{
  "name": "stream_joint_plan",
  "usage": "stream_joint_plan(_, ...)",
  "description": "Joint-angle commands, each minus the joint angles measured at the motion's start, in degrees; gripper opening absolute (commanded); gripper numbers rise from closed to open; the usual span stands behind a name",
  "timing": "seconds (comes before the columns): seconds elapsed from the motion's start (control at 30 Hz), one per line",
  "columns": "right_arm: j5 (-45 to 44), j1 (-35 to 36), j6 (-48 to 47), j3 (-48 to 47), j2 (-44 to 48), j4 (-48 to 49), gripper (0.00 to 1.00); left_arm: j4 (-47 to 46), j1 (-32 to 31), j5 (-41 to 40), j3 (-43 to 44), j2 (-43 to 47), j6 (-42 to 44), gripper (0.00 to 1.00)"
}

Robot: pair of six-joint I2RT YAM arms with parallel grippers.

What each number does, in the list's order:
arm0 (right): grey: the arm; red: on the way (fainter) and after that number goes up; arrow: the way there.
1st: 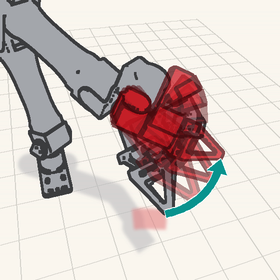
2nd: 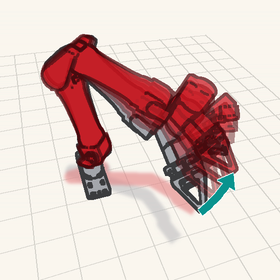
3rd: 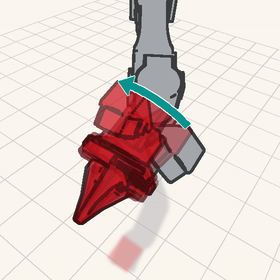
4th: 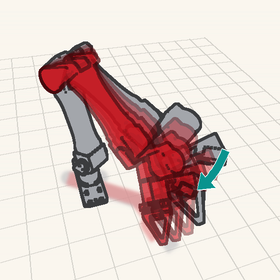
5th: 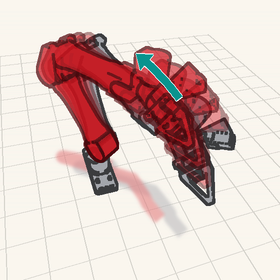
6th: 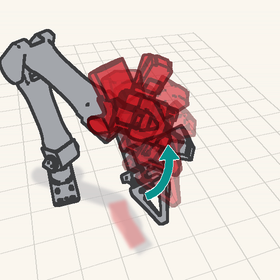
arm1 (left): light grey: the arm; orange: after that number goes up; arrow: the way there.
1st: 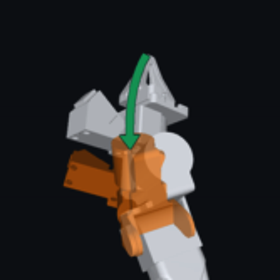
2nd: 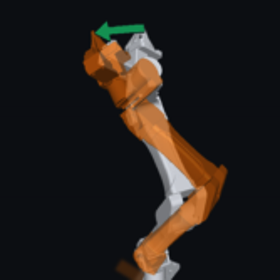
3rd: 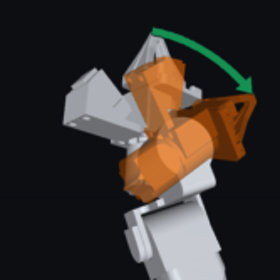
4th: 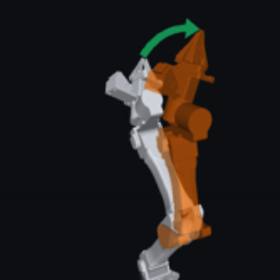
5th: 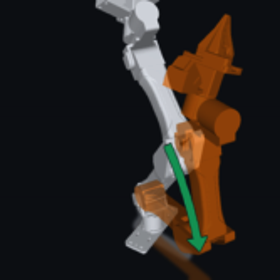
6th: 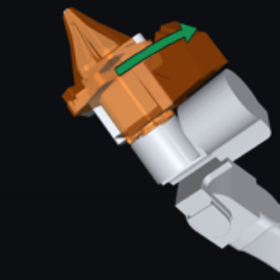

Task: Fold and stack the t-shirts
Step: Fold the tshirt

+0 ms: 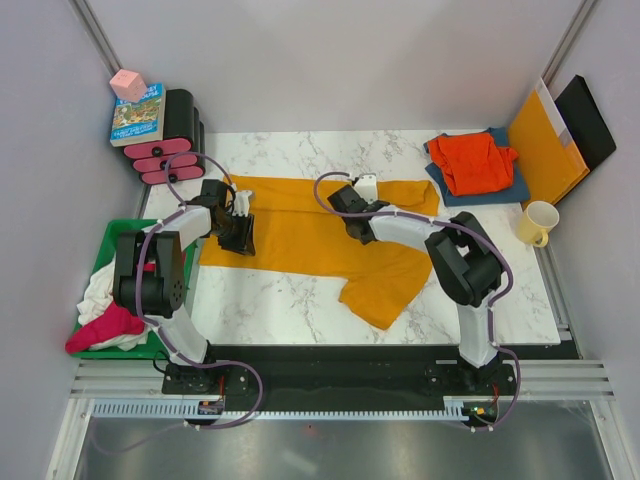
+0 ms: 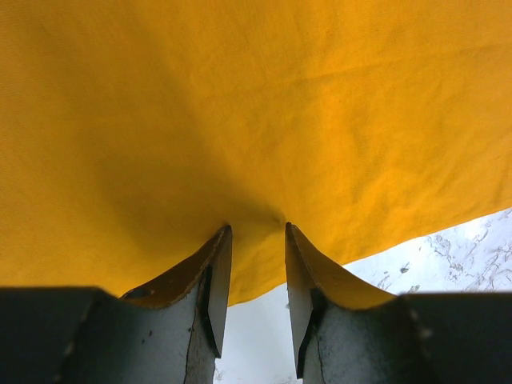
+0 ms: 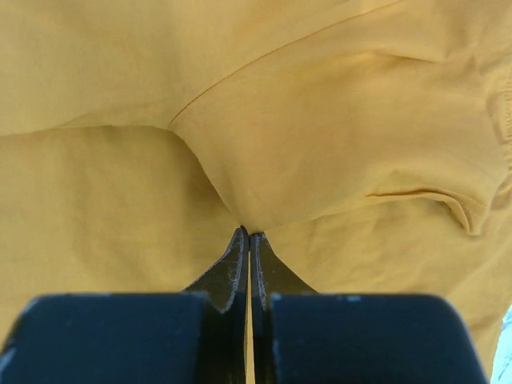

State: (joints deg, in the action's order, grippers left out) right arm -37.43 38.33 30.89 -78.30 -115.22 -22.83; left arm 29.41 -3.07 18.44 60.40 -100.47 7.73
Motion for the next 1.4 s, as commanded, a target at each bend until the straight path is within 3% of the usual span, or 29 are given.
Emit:
stream_joint_plan(0.0,-0.01,1.48,1.98,1.4,2.98,0.68,0.0,-1.2,0.08,0.9,0.51,-0.52,-0.7,0.4)
stream_joint_plan(0.73,-0.36,6.76,5.93,6.93,7.9,-0.81,0.0,-1.11,0.08,1.69,0.51,-1.31,-0.78,0.4)
stream_joint_plan(0.77,-0.45,6.76,5.93,7.11,7.82,-0.9,0.02,-1.19,0.08,1.78,0.51,-1.4,-0.7,0.4)
stream_joint_plan(0.87,-1.5,6.76,5.93,6.67,7.73,-1.08,0.36,-1.11,-0.09,2.13,0.59,-1.66,-0.52,0.4)
stream_joint_plan(0.93,-2.38,6.76,5.58,5.1,7.82,-1.25,0.46,-1.11,-0.01,2.39,0.59,-1.66,-0.52,0.4)
stream_joint_plan(0.97,-3.34,6.76,5.32,3.26,7.9,-1.43,0.56,-1.11,-0.01,2.57,0.59,-1.49,-0.52,0.4)
stream_joint_plan(1.07,-5.02,6.15,3.04,-2.18,8.25,-1.87,0.68,-1.37,-0.09,2.83,0.59,-0.79,-0.34,0.41)
stream_joint_plan(1.13,-5.37,5.36,1.19,-5.0,8.52,-2.13,0.7,-1.72,-0.09,2.4,0.59,-0.35,-0.26,0.41)
stream_joint_plan(1.23,-3.54,1.68,-0.39,-9.05,7.12,-2.13,0.67,-1.81,-0.09,2.13,0.94,0.09,-0.43,0.41)
stream_joint_plan(1.3,-1.17,-2.01,-0.75,-10.9,4.41,-2.39,0.43,-1.81,-0.01,2.04,1.82,0.01,-0.69,0.41)
stream_joint_plan(1.33,-0.98,-3.07,-1.01,-11.43,3.26,-3.09,0.2,-1.9,-0.01,2.04,2.96,-0.08,-1.3,0.4)
stream_joint_plan(1.37,-0.54,-5.26,-1.1,-13.0,2.03,-3.79,0.11,-1.99,-0.01,1.87,3.92,-0.08,-1.48,0.4)
